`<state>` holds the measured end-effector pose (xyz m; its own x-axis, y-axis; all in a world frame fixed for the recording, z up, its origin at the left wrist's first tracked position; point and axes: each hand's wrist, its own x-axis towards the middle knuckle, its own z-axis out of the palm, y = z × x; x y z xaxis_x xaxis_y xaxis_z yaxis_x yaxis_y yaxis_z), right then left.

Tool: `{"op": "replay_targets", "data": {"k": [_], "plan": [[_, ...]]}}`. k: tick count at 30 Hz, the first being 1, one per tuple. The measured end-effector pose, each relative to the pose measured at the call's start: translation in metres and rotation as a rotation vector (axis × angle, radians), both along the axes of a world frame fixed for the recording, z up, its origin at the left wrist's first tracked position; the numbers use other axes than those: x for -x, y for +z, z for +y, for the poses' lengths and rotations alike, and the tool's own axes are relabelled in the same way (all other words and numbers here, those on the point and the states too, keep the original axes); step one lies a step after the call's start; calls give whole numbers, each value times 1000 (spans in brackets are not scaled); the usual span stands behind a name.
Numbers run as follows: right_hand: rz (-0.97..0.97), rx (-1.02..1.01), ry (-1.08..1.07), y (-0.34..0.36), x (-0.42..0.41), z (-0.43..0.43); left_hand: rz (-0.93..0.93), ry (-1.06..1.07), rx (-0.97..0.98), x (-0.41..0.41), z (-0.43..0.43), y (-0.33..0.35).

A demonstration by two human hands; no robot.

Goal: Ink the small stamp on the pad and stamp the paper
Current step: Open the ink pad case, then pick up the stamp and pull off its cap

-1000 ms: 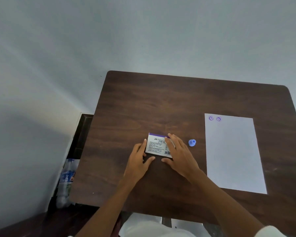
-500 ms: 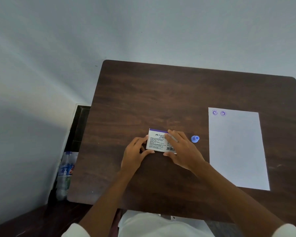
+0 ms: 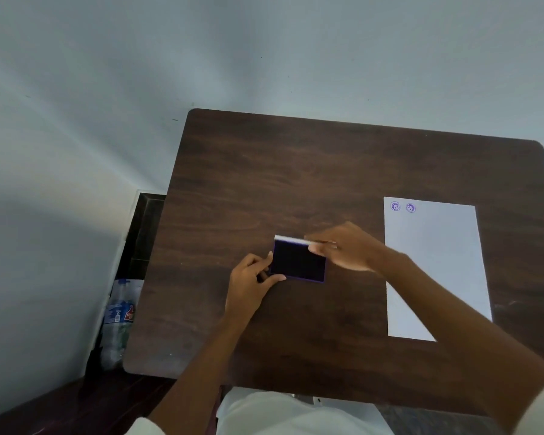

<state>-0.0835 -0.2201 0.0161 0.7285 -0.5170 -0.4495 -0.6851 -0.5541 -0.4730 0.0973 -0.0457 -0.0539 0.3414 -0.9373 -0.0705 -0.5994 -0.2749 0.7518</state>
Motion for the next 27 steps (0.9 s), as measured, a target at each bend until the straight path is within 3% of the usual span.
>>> {"op": "replay_targets", "data": {"k": [9,21,24,27], "plan": [[-112,-90,-293,-22,-24,-47,-33,43,-57,7,2,-4],[-121,134,-414,-47,-21,-32,-70,79,-78,17,5,-4],[-280,88,-529,-36,-12,-27,-82,85,-62,18,5,-4],[-445,180,-675,-15,15,-18,-93,82,-76,20,6,-1]]}}
